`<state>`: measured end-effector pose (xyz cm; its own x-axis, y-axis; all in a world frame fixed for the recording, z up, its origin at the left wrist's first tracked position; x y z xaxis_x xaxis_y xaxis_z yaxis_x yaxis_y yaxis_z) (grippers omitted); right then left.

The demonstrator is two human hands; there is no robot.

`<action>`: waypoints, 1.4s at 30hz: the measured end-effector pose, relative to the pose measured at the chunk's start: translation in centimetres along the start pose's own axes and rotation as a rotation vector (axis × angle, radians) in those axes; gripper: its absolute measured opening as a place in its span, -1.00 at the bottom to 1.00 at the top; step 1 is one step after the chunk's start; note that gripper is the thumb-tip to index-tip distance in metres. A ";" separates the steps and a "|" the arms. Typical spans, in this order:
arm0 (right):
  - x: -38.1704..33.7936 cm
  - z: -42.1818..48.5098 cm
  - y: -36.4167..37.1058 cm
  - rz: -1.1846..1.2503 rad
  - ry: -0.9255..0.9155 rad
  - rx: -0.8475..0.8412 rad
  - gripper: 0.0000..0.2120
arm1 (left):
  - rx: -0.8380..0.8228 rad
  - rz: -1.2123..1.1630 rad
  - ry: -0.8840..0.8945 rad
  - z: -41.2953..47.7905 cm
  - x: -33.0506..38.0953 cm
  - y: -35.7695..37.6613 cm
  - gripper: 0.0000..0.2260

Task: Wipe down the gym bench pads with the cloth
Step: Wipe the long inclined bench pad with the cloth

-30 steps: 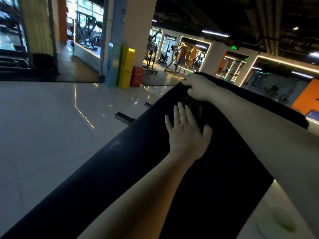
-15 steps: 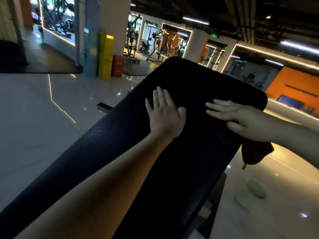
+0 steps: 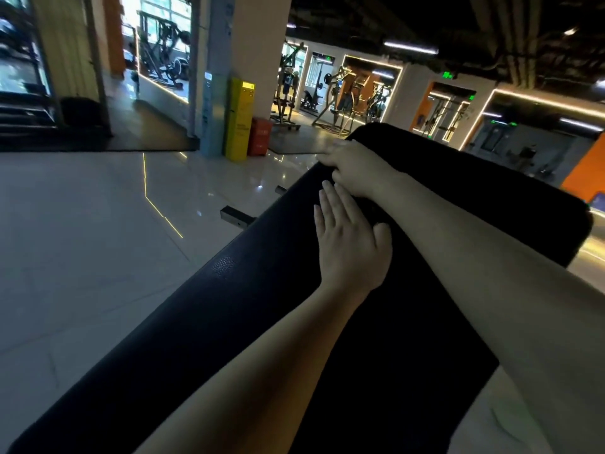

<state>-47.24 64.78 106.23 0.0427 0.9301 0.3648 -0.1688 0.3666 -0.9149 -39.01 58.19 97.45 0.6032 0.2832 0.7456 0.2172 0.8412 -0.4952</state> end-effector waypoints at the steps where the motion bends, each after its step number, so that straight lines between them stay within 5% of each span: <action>1: -0.3 -0.5 0.0 -0.035 0.018 0.004 -0.50 | -0.005 -0.013 -0.003 -0.1 0.0 -0.1 -0.26; 13: 1.1 -17.5 -1.3 0.243 0.091 -0.194 -0.44 | -0.354 0.094 0.165 -1.8 -2.3 -2.7 -0.29; 18: 0.7 -21.7 -2.3 0.279 -0.021 -0.349 -0.40 | -0.344 0.292 0.219 -3.8 -4.4 -3.2 -0.41; 23: -1.0 -23.5 -0.8 0.101 0.038 -0.092 -0.34 | -0.226 0.339 0.219 -4.4 -4.7 -2.6 -0.40; 26: -2.3 -25.5 1.2 -0.084 -0.157 -0.005 -0.26 | -0.216 0.337 0.236 -4.3 -5.0 -2.4 -0.39; 31: -0.9 -23.2 1.3 -0.050 -0.378 -0.051 -0.42 | -0.157 0.333 0.240 -4.0 -5.5 -2.1 -0.25; 42: -2.0 -8.7 1.3 0.016 -0.232 0.056 -0.58 | -0.027 0.343 -0.104 -4.4 -6.5 -2.4 -0.16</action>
<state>-38.95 63.56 102.84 -0.1869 0.9034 0.3859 -0.2225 0.3437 -0.9123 -40.07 52.28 91.80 0.5635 0.5935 0.5747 0.0365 0.6770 -0.7351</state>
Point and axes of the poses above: each hand's wrist, its own z-axis towards the middle knuckle, its own y-axis out of the palm, x = y × z, the point moved 5 cm from there along z, towards the middle knuckle, and after that the axes turned 3 degrees about -z, right-handed, at the moved point
